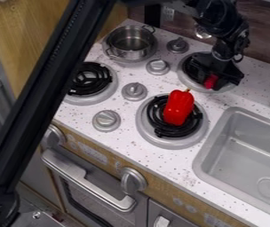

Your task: Move the red object from the upper right burner to the left bottom burner

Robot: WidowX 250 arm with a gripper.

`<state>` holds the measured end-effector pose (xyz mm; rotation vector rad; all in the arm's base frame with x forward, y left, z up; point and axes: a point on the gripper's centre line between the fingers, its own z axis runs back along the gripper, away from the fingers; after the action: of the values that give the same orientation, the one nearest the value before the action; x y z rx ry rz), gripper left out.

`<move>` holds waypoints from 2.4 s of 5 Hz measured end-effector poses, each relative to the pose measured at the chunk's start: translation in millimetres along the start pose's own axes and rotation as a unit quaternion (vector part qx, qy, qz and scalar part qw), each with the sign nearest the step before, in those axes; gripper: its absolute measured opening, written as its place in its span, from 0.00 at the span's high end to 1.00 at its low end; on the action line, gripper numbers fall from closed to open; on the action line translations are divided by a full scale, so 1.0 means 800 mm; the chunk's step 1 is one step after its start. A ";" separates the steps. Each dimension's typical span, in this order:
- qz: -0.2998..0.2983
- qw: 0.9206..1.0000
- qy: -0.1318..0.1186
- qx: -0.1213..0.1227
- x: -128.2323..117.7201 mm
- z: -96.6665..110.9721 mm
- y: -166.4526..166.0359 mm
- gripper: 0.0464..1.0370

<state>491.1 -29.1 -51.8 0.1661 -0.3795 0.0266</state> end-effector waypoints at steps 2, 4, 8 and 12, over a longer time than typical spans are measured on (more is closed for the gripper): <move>-0.010 1.000 -0.009 -0.001 -0.021 0.033 0.016 0.65; 0.053 0.996 -0.029 0.062 -0.042 0.094 0.142 0.65; 0.121 0.981 0.086 0.123 -0.162 0.046 0.314 0.65; 0.119 0.986 0.104 0.049 -0.161 0.113 0.274 0.04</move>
<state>325.8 172.5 17.1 0.2125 -0.1876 0.2966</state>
